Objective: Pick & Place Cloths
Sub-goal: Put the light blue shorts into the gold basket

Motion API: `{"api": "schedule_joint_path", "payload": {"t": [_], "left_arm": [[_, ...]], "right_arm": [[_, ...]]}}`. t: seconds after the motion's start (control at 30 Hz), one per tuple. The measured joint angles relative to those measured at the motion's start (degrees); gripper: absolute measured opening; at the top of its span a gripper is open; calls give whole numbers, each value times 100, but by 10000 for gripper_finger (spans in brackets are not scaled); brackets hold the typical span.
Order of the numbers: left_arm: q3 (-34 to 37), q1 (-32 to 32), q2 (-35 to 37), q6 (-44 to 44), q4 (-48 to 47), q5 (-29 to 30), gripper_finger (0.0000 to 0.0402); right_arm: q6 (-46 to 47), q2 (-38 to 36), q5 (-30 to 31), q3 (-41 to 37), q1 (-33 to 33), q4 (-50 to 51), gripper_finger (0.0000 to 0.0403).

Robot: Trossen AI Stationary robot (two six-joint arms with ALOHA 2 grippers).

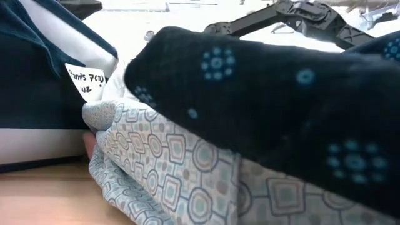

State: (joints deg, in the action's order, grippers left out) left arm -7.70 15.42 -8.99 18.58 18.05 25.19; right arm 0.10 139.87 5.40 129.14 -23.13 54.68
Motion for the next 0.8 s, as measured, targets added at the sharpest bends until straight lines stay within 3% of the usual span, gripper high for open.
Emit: {"api": "schedule_joint_path", "payload": {"t": [0.13,0.3,0.5,0.7,0.8], "left_arm": [[0,-6,-1,-378,471,886,1],[-2,-17,-58,-523,536,1833,2],[-275,-180,-688,-483,546,1874,25],[-1267,-558,-2079,-911,344,1677,71],[-1902,-1041,-2934,-932,-75,1175,92]], "right_arm": [[-3,16,-393,-11,-50,177,12],[-31,-402,-543,-15,-70,89,55],[-369,-1006,-548,-11,5,10,126],[-257,-1708,-550,-12,31,-6,197],[-167,-2188,-542,-11,53,67,209]]}}
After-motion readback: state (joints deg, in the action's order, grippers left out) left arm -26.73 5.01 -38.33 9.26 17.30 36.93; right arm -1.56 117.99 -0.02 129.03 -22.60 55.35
